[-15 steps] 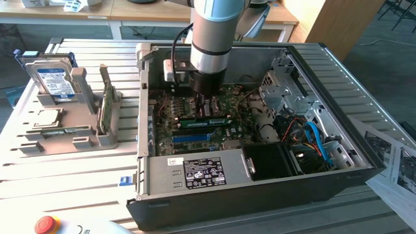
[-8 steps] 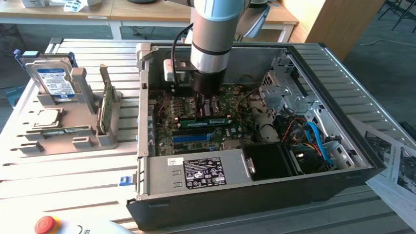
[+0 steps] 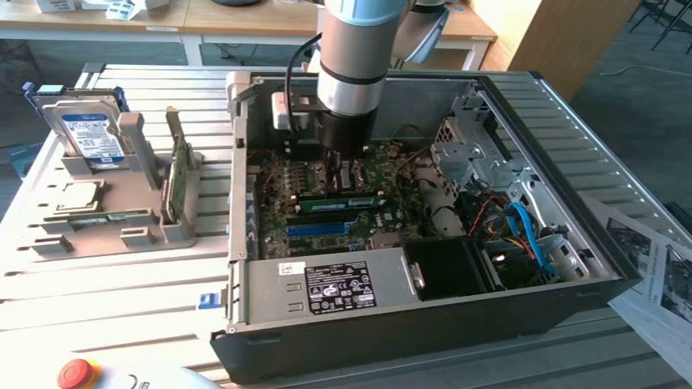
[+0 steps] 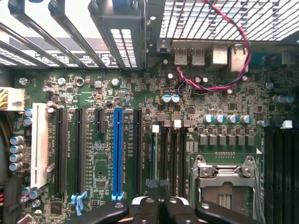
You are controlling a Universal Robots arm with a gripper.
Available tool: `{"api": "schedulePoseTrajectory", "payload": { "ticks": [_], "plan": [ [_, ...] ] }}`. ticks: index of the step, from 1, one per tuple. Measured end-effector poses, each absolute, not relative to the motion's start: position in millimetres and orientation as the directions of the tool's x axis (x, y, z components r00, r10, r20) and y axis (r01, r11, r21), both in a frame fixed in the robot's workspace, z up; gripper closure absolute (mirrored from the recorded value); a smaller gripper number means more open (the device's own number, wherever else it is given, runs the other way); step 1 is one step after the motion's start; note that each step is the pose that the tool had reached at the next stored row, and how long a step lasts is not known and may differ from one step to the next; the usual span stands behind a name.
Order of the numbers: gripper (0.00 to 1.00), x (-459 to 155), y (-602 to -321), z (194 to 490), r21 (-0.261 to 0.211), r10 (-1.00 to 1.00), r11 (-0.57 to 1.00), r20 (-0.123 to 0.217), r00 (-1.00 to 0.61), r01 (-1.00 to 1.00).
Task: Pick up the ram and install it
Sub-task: 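Press down the ram until it locks into place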
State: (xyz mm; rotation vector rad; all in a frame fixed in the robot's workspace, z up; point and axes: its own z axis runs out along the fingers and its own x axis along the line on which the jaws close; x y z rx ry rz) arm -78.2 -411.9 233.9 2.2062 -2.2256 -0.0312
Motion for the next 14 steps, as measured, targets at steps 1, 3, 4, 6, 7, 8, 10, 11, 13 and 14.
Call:
{"api": "schedulePoseTrajectory", "payload": {
  "ticks": [1,3,4,6,7,8,10,11,13,14],
  "plan": [
    [0.89,-78.2,-411.9,235.5,0.019,-1.0,0.009,-0.009,-0.009,-1.0],
    [0.89,-78.2,-411.9,238.9,0.019,-1.0,0.009,-0.009,-0.009,-1.0],
    [0.89,-78.2,-411.9,240.8,0.02,-1.0,0.009,-0.009,-0.009,-1.0],
    [0.89,-78.2,-412.0,244.2,0.019,-1.0,0.009,-0.009,-0.009,-1.0],
    [0.89,-78.2,-411.9,245.9,0.019,-1.0,0.009,-0.009,-0.009,-1.0],
    [0.89,-78.2,-411.9,247.4,0.019,-1.0,0.009,-0.009,-0.009,-1.0],
    [0.89,-78.2,-411.9,250.7,0.02,-1.0,0.009,-0.009,-0.009,-1.0],
    [0.89,-78.2,-411.9,252.3,0.019,-1.0,0.009,-0.009,-0.009,-1.0],
    [0.89,-78.2,-411.9,255.6,0.019,-1.0,0.009,-0.009,-0.009,-1.0],
    [0.89,-78.2,-411.9,257.5,0.02,-1.0,0.009,-0.009,-0.009,-1.0]
  ]
}}
